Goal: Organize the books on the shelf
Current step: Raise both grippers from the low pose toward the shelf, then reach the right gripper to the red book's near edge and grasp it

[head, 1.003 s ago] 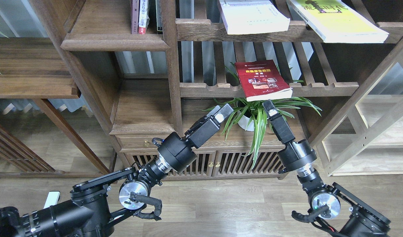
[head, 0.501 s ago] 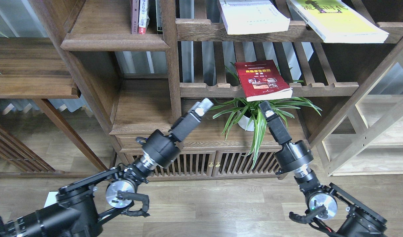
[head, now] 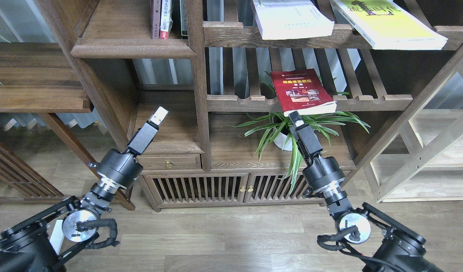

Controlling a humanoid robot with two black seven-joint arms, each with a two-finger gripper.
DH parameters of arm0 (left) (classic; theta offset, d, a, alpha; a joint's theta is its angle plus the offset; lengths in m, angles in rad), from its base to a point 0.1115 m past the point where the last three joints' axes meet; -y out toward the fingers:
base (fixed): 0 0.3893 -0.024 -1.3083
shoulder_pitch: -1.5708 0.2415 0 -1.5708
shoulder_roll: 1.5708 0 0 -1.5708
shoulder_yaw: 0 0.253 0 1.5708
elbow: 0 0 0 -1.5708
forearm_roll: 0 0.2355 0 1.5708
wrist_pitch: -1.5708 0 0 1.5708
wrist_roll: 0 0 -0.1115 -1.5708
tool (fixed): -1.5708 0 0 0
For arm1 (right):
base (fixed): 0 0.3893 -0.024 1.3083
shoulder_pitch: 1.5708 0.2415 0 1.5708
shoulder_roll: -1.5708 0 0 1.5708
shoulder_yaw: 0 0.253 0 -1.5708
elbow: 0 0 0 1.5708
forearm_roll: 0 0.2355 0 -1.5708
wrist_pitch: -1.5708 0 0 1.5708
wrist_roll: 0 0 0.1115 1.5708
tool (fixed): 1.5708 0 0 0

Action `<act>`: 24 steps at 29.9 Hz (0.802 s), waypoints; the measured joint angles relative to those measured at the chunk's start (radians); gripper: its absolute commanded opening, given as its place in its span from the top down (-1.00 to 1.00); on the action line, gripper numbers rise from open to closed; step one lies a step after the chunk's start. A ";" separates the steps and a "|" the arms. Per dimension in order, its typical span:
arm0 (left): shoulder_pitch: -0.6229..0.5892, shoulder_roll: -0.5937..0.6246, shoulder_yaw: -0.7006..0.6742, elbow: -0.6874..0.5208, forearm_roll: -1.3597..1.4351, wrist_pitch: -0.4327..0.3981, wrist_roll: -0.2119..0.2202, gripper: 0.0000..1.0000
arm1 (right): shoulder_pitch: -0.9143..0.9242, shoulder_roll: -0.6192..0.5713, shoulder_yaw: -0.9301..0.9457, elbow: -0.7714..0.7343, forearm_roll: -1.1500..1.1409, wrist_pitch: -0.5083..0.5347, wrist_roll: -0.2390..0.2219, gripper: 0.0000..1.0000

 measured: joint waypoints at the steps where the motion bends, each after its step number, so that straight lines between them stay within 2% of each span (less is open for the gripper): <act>1: 0.000 0.000 -0.003 0.000 0.000 0.000 0.000 -0.98 | 0.008 0.003 -0.002 -0.003 0.014 -0.038 0.000 -0.99; 11: -0.014 -0.007 -0.024 -0.014 0.006 0.000 0.000 -0.98 | 0.148 0.133 0.036 -0.042 0.141 -0.383 -0.026 -0.99; 15: -0.017 -0.012 -0.021 -0.016 0.012 0.000 0.000 -0.98 | 0.191 0.190 0.081 -0.084 0.151 -0.453 -0.028 -1.00; 21: -0.018 -0.013 -0.016 -0.016 0.014 0.000 0.060 -0.98 | 0.208 0.241 0.163 -0.151 0.155 -0.527 -0.031 -0.99; 24: -0.020 -0.013 -0.016 -0.016 0.014 0.000 0.068 -0.98 | 0.208 0.247 0.192 -0.171 0.156 -0.552 -0.043 -0.99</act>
